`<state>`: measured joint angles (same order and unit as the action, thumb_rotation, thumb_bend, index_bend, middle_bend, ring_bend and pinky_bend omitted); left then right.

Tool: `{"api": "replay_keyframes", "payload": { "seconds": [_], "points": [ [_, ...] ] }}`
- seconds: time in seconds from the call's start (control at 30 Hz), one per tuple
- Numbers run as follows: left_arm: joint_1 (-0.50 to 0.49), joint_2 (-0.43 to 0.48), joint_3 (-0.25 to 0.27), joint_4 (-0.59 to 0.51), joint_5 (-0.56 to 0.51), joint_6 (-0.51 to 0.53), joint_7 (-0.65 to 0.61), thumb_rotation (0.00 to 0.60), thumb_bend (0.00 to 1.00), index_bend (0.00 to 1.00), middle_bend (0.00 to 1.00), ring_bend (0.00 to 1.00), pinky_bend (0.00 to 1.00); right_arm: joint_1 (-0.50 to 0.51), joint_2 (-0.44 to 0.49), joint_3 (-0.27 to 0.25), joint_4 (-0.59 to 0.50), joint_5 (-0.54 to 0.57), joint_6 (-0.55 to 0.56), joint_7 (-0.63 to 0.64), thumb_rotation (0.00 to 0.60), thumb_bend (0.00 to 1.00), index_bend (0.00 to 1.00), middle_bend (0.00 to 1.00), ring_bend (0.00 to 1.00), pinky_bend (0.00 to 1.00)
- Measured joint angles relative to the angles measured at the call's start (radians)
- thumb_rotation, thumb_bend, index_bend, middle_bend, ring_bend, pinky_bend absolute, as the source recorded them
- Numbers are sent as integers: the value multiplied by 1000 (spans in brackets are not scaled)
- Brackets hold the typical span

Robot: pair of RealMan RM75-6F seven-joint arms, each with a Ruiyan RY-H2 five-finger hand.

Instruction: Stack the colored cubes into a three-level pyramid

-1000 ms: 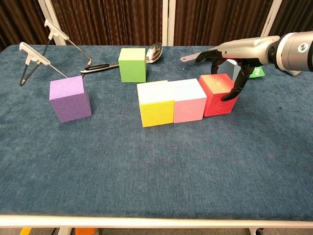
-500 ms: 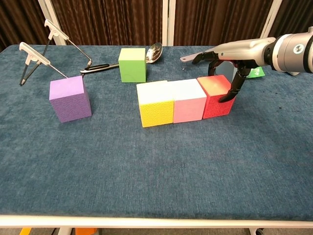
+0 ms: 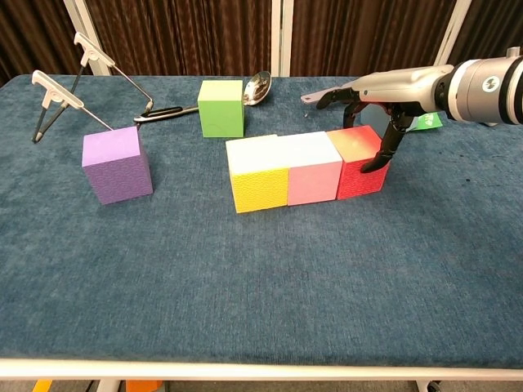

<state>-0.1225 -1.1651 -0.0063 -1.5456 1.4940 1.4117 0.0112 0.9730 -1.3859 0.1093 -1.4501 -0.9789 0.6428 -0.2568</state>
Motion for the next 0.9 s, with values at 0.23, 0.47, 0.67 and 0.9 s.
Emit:
{"api": "replay_keyframes", "payload": {
  "seconds": [0.23, 0.47, 0.67, 0.9],
  "points": [
    [0, 0, 0, 1, -1, -3, -1, 600, 0, 33, 52, 0, 95, -1, -2, -3, 1, 0, 6, 4, 600, 110, 0, 450, 0, 0],
    [1, -1, 1, 3, 0, -3, -3, 600, 0, 33, 52, 0, 95, 3, 10, -12, -6, 4, -20, 6, 600, 71, 0, 306, 0, 0],
    [-1, 0, 0, 1, 1, -2, -2, 600, 0, 33, 52, 0, 95, 13, 37, -22, -20, 14, -57, 16, 600, 28, 0, 110, 0, 0],
    [-2, 0, -1, -3, 2, -4, 4, 600, 0, 33, 52, 0, 95, 17, 43, -31, -26, 20, -48, 12, 600, 27, 0, 103, 0, 0]
  ]
}}
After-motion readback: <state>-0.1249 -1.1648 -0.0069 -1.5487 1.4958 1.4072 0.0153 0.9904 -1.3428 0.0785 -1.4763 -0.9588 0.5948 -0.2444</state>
